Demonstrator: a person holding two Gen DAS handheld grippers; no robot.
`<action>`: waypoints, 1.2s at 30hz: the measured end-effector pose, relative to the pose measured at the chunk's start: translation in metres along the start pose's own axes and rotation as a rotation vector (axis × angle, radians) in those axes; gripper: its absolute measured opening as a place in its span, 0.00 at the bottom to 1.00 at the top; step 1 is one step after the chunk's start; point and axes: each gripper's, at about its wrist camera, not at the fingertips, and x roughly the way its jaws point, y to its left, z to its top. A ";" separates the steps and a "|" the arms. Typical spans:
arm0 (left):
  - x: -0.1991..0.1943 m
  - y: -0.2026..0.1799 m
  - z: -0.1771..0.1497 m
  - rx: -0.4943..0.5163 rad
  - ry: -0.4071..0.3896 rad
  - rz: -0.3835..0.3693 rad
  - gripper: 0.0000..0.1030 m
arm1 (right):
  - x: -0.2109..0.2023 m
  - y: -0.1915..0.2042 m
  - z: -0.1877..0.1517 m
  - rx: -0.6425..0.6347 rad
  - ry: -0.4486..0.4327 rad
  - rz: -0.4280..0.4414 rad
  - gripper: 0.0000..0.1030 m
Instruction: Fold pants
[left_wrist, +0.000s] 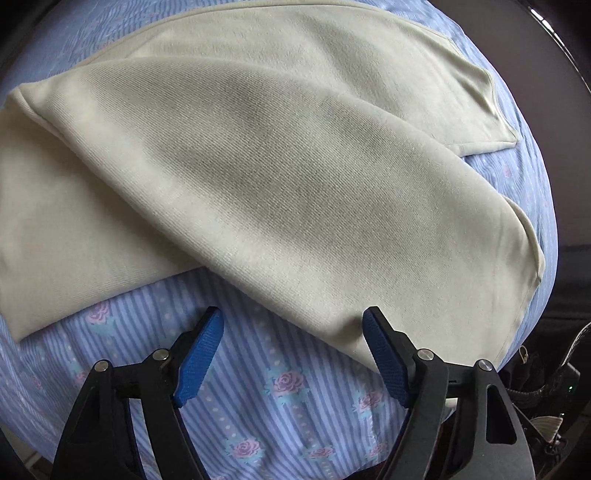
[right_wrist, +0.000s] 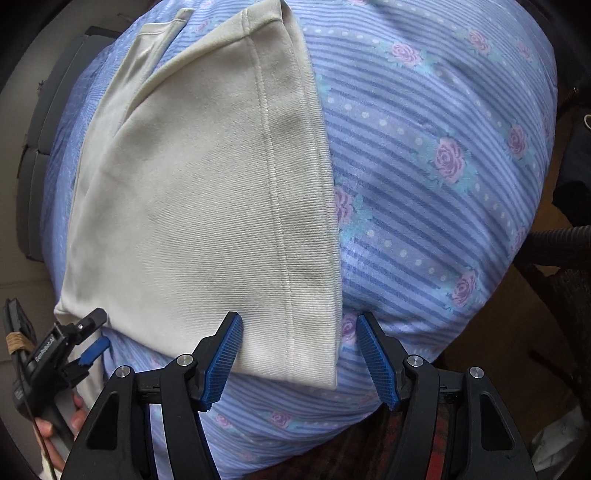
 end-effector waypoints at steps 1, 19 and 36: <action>0.003 0.000 0.002 -0.007 0.008 -0.009 0.65 | 0.002 0.001 0.001 0.001 0.003 -0.011 0.60; -0.158 -0.063 0.116 0.138 -0.350 -0.129 0.13 | -0.197 0.136 0.130 -0.185 -0.352 0.254 0.12; -0.112 -0.144 0.274 0.490 -0.337 -0.010 0.50 | -0.053 0.238 0.346 -0.258 -0.123 0.235 0.12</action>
